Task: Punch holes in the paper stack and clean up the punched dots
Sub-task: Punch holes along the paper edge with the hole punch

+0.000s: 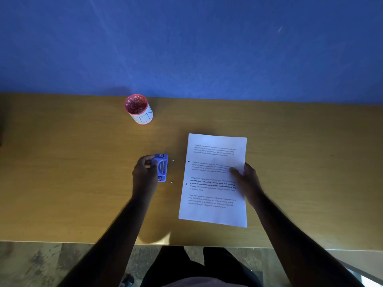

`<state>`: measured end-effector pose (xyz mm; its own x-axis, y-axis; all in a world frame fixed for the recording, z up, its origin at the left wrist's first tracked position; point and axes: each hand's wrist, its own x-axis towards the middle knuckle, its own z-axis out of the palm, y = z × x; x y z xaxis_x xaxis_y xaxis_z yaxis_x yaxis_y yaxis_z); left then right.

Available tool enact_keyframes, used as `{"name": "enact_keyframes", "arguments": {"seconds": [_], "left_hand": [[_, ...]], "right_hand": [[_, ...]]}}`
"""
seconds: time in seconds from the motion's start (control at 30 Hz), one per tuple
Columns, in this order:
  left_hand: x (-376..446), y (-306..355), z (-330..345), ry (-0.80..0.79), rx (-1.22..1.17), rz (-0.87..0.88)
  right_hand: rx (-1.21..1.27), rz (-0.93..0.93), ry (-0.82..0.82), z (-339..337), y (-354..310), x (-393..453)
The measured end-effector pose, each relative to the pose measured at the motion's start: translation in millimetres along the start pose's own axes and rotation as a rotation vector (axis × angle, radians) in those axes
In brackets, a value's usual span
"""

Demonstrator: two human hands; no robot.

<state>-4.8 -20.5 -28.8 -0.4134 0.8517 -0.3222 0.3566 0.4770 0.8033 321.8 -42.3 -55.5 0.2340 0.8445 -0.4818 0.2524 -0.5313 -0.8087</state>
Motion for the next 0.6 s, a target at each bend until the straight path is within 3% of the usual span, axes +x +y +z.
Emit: {"name": "enact_keyframes", "arguments": {"seconds": [0.6], "left_hand": [[48.9,-32.4,-84.1,0.203,0.080,-0.078]], "right_hand": [[0.001,0.024,0.079,-17.5,8.5,-17.7]]}}
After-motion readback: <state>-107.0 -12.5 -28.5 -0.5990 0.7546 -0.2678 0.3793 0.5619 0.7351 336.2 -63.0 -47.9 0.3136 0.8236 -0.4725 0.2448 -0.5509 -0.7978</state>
